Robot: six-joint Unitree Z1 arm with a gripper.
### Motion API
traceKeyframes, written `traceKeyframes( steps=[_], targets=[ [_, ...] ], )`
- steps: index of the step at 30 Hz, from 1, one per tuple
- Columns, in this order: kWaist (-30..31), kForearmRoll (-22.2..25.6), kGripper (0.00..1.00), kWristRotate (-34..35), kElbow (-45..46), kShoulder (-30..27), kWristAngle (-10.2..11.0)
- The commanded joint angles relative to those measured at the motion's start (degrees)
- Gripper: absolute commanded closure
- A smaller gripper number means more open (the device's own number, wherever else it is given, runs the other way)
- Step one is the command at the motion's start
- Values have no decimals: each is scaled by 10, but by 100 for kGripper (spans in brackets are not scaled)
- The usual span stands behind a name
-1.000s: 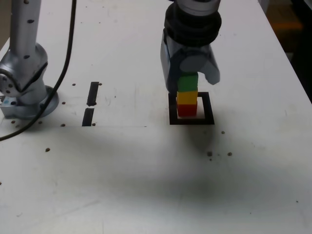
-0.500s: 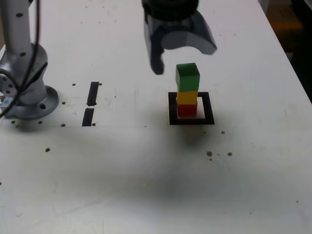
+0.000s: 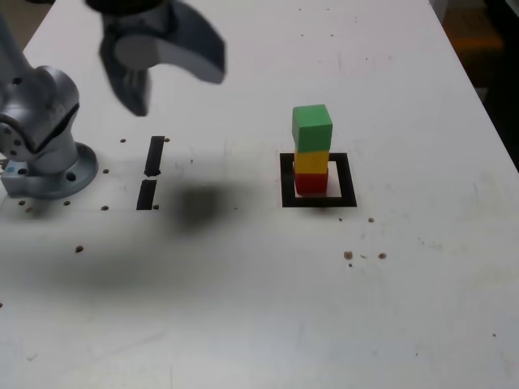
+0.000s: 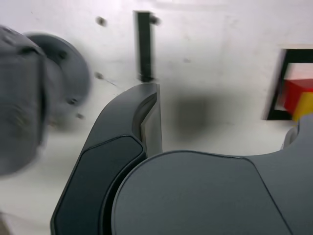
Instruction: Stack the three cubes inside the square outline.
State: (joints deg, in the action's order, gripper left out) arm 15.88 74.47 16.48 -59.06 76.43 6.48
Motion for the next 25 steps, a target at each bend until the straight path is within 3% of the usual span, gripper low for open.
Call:
traceKeyframes(
  steps=[1,12,18,25],
  targets=[
    [-1,-4,0,-13,32,-3,6],
    [-1,-126,1,-47,166,-34,-1],
    [-9,-137,0,-81,175,-22,16],
    [-11,-147,0,-86,187,-8,15]
  ],
)
